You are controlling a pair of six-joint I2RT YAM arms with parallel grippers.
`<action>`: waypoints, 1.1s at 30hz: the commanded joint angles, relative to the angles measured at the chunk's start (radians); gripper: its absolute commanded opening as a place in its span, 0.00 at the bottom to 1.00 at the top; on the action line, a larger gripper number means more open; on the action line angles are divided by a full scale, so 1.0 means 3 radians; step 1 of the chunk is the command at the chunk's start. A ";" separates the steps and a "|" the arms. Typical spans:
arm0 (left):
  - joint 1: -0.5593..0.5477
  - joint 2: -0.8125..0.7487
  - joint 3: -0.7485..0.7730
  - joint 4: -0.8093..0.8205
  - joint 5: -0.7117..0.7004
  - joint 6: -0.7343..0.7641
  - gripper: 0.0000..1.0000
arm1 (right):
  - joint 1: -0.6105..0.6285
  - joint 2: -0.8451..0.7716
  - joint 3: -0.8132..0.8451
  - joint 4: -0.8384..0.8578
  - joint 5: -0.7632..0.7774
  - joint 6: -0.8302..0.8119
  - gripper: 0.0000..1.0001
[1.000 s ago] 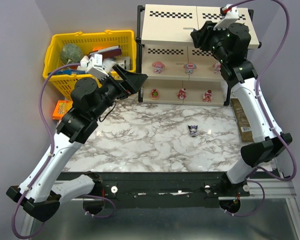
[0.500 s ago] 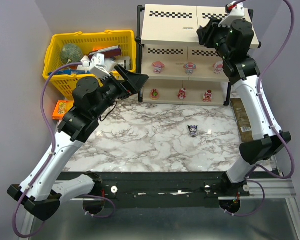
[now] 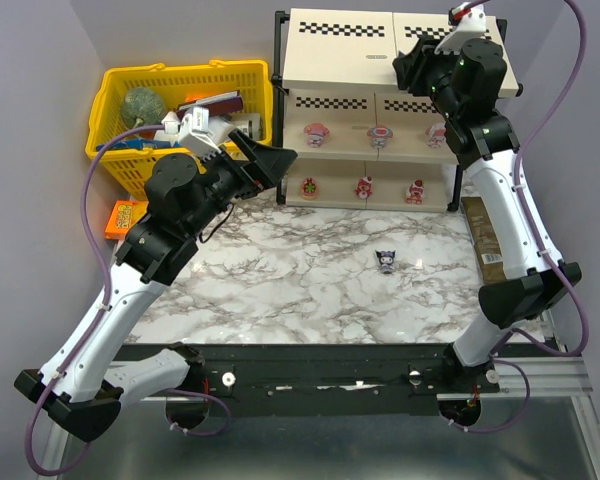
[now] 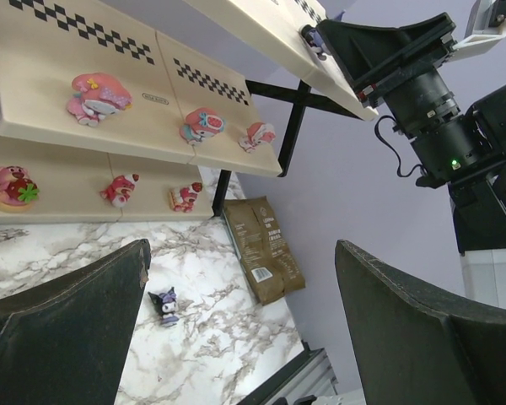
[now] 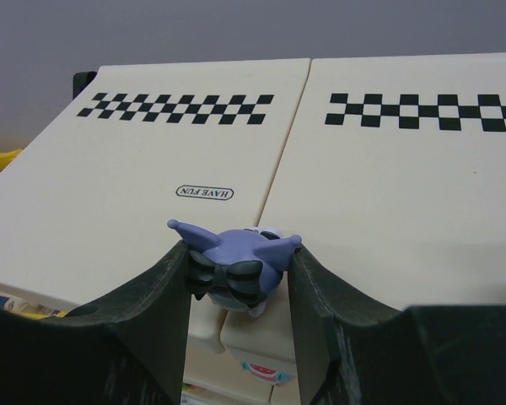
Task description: Place and organize the plastic toys onto the shelf
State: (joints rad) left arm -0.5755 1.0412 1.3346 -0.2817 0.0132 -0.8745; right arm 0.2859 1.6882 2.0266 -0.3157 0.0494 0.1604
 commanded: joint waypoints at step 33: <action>0.0062 -0.0055 -0.0092 0.0019 0.0125 0.0194 0.99 | -0.0017 -0.0887 -0.0798 0.0408 -0.0292 -0.0182 1.00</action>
State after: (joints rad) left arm -0.5636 1.0309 1.3155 -0.2798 0.0204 -0.8707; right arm 0.2859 1.5024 1.7950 -0.1776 0.0154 0.1280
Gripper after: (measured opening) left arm 0.988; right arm 0.997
